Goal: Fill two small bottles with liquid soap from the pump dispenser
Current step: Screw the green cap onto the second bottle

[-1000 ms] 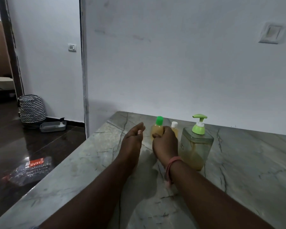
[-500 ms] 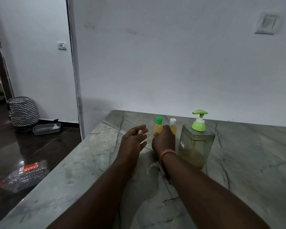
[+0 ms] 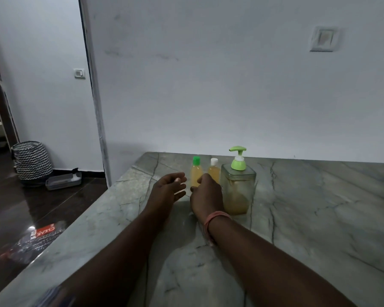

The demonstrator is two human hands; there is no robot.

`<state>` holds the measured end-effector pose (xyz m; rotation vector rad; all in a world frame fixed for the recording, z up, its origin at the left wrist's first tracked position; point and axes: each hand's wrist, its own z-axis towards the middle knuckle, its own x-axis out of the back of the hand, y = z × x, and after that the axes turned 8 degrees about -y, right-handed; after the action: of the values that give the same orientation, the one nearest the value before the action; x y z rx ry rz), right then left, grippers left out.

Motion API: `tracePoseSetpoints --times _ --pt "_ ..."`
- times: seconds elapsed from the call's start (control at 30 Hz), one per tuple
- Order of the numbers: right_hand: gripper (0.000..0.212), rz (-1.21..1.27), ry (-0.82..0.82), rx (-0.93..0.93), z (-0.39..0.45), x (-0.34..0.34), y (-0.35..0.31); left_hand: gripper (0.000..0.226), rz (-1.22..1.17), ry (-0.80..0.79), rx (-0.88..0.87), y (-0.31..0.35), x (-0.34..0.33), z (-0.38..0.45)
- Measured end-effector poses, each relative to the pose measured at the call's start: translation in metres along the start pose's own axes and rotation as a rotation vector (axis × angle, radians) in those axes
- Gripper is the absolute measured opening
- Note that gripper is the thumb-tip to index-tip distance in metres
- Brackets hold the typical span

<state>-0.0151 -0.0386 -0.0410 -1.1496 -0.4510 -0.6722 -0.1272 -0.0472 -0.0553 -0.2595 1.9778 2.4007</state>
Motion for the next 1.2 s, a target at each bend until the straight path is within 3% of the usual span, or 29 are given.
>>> tracePoseSetpoints --times 0.1,0.23,0.5,0.6,0.7,0.8,1.0,1.2 --pt "0.019 -0.012 0.006 0.053 -0.018 0.023 -0.002 0.023 0.115 0.030 0.006 0.008 -0.005 -0.013" --pt "0.010 -0.010 0.068 0.095 -0.042 0.057 0.003 0.024 0.337 -0.051 0.047 0.024 -0.019 -0.040" --pt "0.019 0.068 0.174 -0.074 -0.054 0.118 0.040 0.049 0.344 -0.154 0.043 0.050 -0.080 -0.069" --pt "0.031 0.229 0.129 -0.112 -0.042 0.121 0.058 0.065 0.371 -0.135 0.016 0.046 -0.103 -0.066" --pt "0.051 0.315 0.001 -0.125 -0.031 0.114 0.066 0.054 0.409 -0.152 -0.035 0.037 -0.113 -0.058" --pt "0.051 0.378 -0.056 -0.064 -0.021 0.106 0.070 0.049 0.442 -0.096 -0.079 0.027 -0.120 -0.045" --pt "0.038 0.267 0.168 -0.054 0.002 0.107 0.086 0.055 0.384 -0.101 -0.087 0.011 -0.127 -0.012" --pt "0.039 0.228 0.201 -0.011 0.050 0.113 0.092 0.054 0.397 -0.160 -0.104 0.014 -0.135 0.044"
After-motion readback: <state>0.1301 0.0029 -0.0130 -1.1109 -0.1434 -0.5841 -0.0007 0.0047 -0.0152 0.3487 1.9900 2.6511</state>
